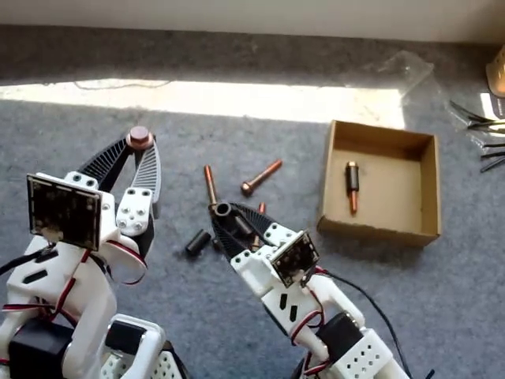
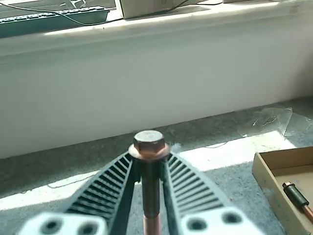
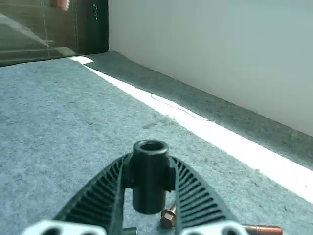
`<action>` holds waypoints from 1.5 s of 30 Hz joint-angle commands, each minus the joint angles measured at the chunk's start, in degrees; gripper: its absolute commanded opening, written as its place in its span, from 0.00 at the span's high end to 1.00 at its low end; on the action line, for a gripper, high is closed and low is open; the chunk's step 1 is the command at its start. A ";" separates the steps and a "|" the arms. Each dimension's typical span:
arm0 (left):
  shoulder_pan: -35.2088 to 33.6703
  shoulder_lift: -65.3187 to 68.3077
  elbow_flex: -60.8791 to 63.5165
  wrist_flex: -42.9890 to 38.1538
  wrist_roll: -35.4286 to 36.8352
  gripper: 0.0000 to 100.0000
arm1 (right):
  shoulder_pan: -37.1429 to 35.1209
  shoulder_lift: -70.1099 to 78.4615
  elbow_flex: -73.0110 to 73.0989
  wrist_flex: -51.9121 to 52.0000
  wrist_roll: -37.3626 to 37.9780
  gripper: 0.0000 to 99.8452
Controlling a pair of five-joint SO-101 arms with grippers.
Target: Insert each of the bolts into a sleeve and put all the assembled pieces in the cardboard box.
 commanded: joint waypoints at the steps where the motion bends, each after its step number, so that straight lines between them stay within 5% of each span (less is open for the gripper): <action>1: -0.31 -1.01 -0.57 -1.76 -0.35 0.99 | -0.75 -0.66 0.22 -2.86 0.70 1.00; 16: -0.04 -8.84 6.46 -8.18 -0.26 0.99 | -6.29 -0.31 -1.01 -9.01 1.05 1.00; 23: -0.22 -16.48 14.46 -15.47 -0.26 0.99 | -6.29 -0.57 0.04 -12.26 16.53 1.00; 38: -0.04 -17.98 16.92 -17.76 -0.18 0.99 | 6.20 -0.66 6.02 -12.18 -0.09 1.00; 45: 0.04 -17.89 18.68 -21.71 -0.09 0.99 | 7.43 -0.66 6.29 -10.07 -2.11 1.00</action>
